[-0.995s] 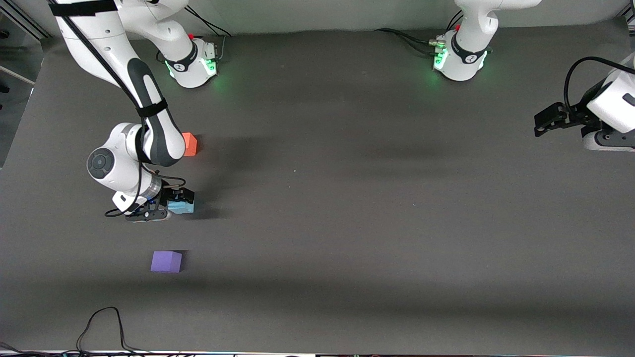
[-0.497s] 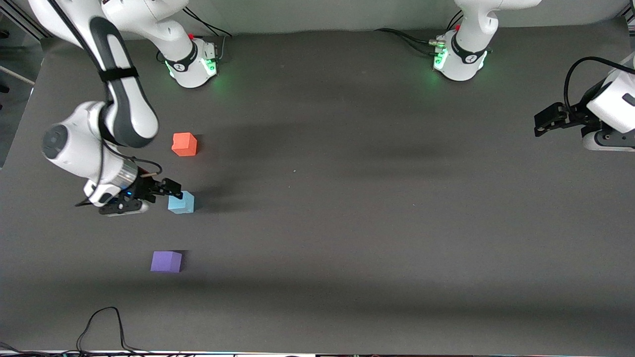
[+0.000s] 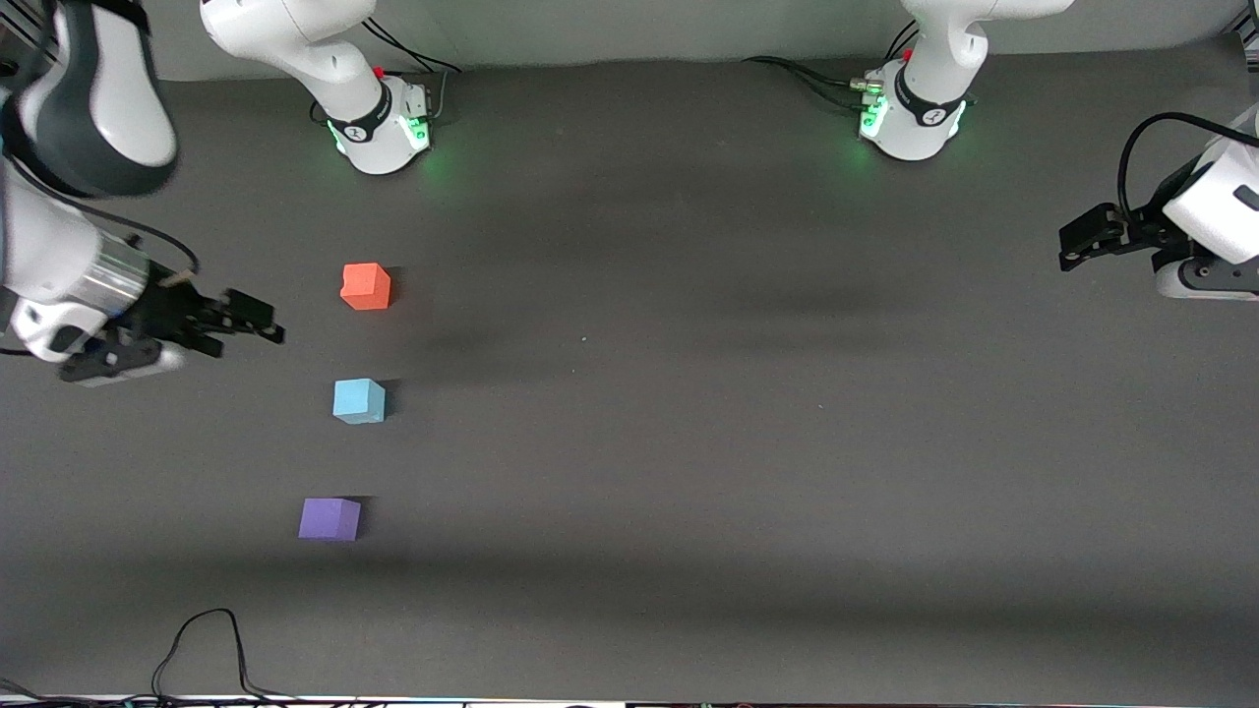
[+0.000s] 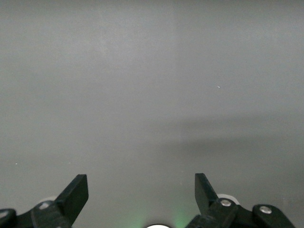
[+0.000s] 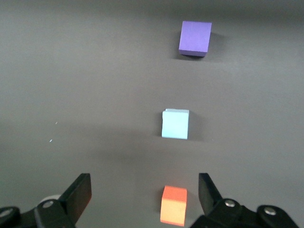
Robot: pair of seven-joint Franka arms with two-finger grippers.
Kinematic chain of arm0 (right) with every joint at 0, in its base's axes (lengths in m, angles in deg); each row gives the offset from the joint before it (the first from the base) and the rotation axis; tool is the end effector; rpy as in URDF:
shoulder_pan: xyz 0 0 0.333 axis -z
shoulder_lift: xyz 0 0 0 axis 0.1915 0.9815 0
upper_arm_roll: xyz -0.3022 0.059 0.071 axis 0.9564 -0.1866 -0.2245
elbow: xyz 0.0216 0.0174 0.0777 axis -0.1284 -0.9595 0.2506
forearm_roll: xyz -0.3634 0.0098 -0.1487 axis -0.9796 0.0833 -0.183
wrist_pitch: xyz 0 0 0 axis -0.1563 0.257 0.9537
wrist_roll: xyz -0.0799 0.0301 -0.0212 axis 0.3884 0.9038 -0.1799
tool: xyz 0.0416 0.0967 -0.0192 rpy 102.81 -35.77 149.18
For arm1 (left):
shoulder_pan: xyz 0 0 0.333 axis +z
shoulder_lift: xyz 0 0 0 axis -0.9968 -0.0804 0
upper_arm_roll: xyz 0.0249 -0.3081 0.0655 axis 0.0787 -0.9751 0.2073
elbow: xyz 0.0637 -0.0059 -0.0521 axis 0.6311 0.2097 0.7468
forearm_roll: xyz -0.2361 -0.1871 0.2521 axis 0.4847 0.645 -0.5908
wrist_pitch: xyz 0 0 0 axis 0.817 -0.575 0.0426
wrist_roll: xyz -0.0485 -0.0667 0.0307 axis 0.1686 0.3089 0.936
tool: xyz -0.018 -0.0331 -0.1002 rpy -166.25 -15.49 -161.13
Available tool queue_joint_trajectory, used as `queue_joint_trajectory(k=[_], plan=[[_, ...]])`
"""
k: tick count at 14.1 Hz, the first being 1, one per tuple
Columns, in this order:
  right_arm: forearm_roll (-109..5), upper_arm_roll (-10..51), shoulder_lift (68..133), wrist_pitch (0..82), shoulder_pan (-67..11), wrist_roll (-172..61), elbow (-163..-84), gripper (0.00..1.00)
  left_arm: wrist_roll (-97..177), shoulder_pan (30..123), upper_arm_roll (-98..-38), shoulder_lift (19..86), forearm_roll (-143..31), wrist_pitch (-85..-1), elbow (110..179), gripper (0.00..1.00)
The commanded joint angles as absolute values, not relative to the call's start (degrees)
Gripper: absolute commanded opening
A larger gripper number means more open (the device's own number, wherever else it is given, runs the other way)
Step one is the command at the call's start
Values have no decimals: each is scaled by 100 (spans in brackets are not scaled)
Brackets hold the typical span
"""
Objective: Place blue block between orange and purple blocks
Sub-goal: 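Open the right gripper and draw it back from the blue block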
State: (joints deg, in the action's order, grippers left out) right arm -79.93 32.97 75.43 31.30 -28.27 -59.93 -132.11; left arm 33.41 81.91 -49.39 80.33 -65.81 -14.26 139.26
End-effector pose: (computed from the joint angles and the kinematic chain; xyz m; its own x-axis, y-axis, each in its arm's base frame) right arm 0.5528 0.0033 0.5155 0.9948 0.1019 0.0094 0.1020 -0.9810 -0.1653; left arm 0.5367 -0.0268 0.6049 0.9959 -0.0581 -0.0698 -0.0595 -0.9981 -0.0181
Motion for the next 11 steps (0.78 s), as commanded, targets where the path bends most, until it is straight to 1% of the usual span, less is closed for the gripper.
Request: queue_joint_trajectory(k=[1, 3, 4, 5, 6, 11], plan=[[-8513, 2591, 7300, 2478, -2283, -5646, -12767, 100, 3271, 8187, -4941, 8067, -6579, -1385, 13915, 100], [-8682, 2205, 6896, 2171, -2002, -5522, -12776, 100, 3271, 8187, -4941, 8067, -6579, -1385, 13907, 100], [-8726, 1924, 6729, 2064, -1687, -5522, -12810, 100, 3271, 8187, -4941, 8067, -6570, -1394, 13907, 100], [-8744, 1677, 6675, 2046, -1458, -5531, -12828, 100, 3271, 8187, -4941, 8058, -6570, -1394, 13907, 100], [-8770, 1562, 6665, 2046, -1334, -5548, -12828, 100, 3271, 8187, -4941, 8058, -6570, -1394, 13907, 100], [-8920, 1499, 6674, 2046, -1315, -5583, -12837, 100, 3271, 8187, -4941, 8058, -6570, -1411, 13907, 100]])
